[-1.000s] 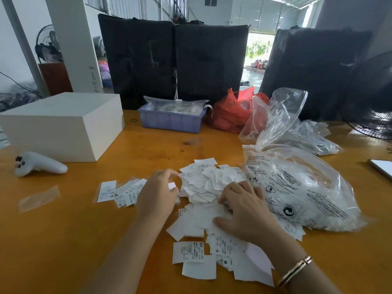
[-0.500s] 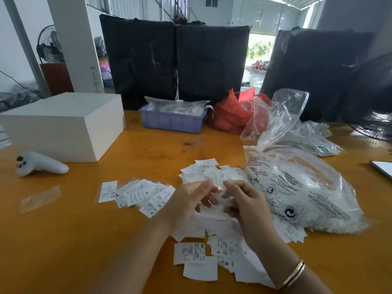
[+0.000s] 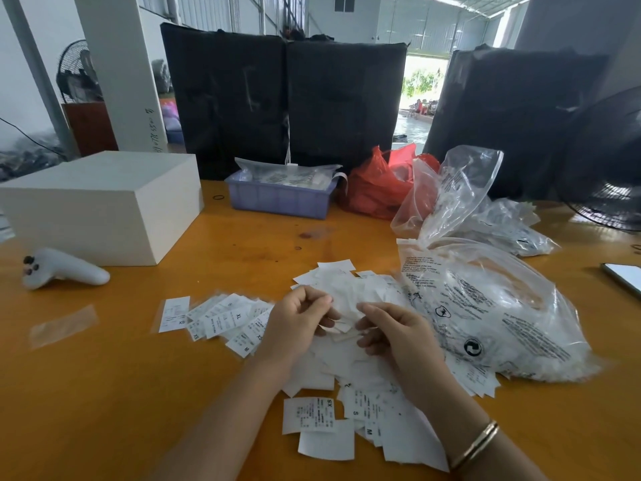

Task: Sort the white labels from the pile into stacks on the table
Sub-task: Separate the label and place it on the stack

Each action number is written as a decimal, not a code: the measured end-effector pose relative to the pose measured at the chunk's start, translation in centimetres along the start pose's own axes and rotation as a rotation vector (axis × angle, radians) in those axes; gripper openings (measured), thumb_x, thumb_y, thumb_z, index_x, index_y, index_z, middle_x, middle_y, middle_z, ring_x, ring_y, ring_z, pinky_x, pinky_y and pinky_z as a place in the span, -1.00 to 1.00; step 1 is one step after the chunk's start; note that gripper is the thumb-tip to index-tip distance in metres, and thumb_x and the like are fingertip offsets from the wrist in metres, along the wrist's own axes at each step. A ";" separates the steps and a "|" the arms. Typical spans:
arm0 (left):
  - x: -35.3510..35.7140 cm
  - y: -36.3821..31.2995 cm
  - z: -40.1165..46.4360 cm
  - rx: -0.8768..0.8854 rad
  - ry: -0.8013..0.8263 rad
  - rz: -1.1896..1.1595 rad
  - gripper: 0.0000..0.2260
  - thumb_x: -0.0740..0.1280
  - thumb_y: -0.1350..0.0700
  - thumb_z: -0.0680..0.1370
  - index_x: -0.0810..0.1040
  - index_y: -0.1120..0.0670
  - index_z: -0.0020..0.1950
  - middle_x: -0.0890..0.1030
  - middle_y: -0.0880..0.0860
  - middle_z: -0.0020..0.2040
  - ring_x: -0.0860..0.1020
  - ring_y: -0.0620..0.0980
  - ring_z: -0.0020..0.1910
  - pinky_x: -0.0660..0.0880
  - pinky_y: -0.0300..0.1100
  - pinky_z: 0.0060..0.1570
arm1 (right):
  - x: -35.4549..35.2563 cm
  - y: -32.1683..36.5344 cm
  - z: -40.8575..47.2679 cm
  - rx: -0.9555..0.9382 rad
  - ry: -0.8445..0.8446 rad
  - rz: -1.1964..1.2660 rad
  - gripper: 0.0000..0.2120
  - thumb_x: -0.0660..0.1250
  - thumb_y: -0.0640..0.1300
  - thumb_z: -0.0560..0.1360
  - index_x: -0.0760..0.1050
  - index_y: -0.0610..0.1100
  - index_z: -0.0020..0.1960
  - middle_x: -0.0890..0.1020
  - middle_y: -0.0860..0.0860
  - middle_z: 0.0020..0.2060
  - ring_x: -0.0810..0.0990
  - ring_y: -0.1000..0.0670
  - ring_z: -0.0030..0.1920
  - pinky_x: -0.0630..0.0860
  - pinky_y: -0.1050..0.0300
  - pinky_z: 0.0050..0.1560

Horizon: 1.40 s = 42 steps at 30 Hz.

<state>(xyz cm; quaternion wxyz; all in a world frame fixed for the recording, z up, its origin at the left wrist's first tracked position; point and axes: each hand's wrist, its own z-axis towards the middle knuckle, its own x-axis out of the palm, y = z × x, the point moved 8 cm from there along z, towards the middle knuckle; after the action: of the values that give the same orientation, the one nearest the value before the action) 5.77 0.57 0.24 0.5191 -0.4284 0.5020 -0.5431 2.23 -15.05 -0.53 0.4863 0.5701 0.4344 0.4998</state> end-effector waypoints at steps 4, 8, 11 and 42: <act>0.4 0.0 -0.1 -0.047 0.099 -0.045 -0.91 0.30 0.22 0.56 0.54 0.19 -0.13 0.70 0.03 -0.22 0.64 -0.12 -0.27 0.50 -0.35 -0.33 | 0.1 0.1 0.0 0.002 0.018 0.003 -0.80 0.38 -0.19 0.49 0.67 -0.08 -0.29 0.63 -0.05 -0.37 0.56 0.03 -0.46 0.48 0.25 -0.46; 0.2 0.0 0.1 -0.039 0.114 -0.042 -0.92 0.30 0.26 0.56 0.53 0.15 -0.13 0.70 0.05 -0.23 0.63 -0.09 -0.25 0.52 -0.30 -0.27 | 0.8 0.2 -0.1 -0.031 0.061 -0.060 -0.82 0.35 -0.17 0.52 0.62 -0.13 -0.25 0.64 -0.05 -0.34 0.58 0.01 -0.45 0.49 0.24 -0.46; 0.5 0.2 0.1 -0.085 0.161 -0.103 -0.96 0.31 0.20 0.56 0.54 0.12 -0.01 0.71 0.05 -0.15 0.65 -0.07 -0.18 0.53 -0.29 -0.25 | 0.8 0.5 -0.1 -0.064 0.061 -0.098 -0.89 0.35 -0.19 0.52 0.55 -0.17 -0.18 0.64 -0.05 -0.36 0.59 -0.01 -0.45 0.49 0.23 -0.46; -2.2 2.4 0.9 -0.149 -0.162 -0.240 -0.97 0.44 0.14 0.48 0.66 0.04 -0.10 0.71 0.00 -0.22 0.66 -0.13 -0.22 0.53 -0.28 -0.23 | 3.1 2.9 0.6 -0.665 -0.283 -1.643 -0.84 0.44 -0.11 0.42 0.62 -0.07 -0.33 0.51 0.03 -0.34 0.47 -0.03 -0.31 0.41 0.05 -0.23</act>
<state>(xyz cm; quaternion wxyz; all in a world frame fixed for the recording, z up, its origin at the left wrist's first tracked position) 7.17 2.76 -1.90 0.4562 -0.5650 0.4427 -0.5261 3.19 -12.48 2.74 0.8795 -0.0346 0.4742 0.0195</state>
